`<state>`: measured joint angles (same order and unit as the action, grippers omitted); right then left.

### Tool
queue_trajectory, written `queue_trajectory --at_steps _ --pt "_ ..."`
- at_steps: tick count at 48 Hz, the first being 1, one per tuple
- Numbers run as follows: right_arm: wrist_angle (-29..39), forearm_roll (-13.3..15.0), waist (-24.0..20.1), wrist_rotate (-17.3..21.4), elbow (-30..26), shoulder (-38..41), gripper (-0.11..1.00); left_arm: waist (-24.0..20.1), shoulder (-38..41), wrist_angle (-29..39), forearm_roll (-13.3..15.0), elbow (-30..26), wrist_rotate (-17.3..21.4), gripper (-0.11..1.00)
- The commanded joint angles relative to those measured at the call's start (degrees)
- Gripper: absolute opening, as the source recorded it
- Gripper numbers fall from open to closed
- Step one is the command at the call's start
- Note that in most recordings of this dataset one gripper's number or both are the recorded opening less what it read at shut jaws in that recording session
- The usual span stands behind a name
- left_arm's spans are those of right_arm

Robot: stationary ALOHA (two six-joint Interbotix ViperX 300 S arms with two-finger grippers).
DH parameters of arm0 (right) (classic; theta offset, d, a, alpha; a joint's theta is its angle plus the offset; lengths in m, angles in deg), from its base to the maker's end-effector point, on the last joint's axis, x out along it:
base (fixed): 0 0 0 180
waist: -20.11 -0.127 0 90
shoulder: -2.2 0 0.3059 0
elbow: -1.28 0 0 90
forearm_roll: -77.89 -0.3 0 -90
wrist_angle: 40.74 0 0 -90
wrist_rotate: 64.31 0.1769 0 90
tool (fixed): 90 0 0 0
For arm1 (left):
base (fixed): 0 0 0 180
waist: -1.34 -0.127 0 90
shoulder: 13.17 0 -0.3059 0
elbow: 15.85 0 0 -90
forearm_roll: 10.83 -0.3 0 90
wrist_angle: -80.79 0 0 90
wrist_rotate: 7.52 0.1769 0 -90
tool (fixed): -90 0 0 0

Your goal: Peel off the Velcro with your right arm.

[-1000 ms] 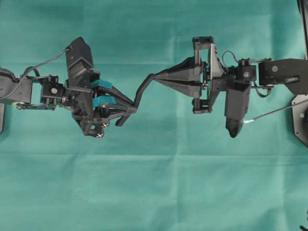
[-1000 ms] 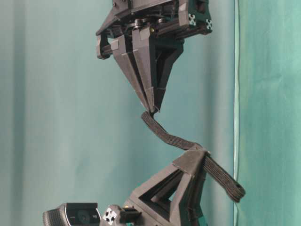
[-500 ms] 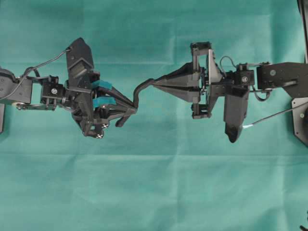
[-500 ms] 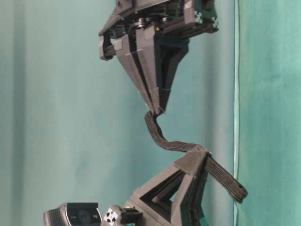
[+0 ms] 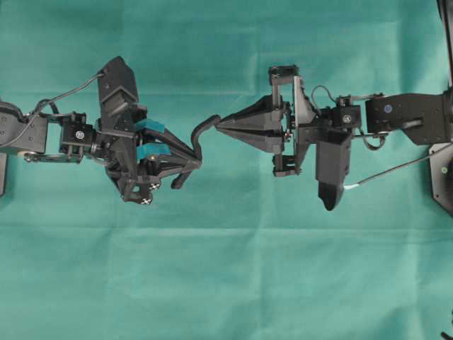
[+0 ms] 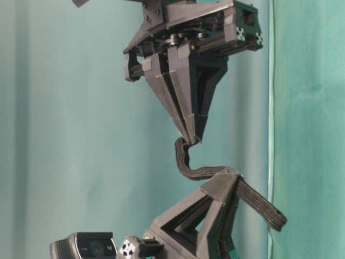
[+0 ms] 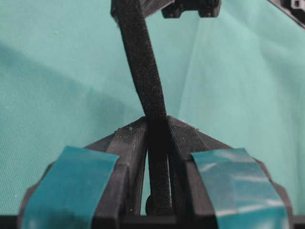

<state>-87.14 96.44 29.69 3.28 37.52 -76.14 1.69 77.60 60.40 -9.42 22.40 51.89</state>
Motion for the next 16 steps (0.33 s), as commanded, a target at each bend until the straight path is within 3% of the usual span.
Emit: queue_trajectory --at_steps 1,16 --pt "-0.26 0.18 -1.23 0.09 -1.41 -0.18 -0.09 -0.26 -0.7 -0.62 0.09 -1.32 0.0 0.1" --pt "-0.18 0.18 -2.11 0.09 -2.29 0.88 -0.09 -0.44 -0.7 -0.62 0.18 -1.23 0.09 0.1"
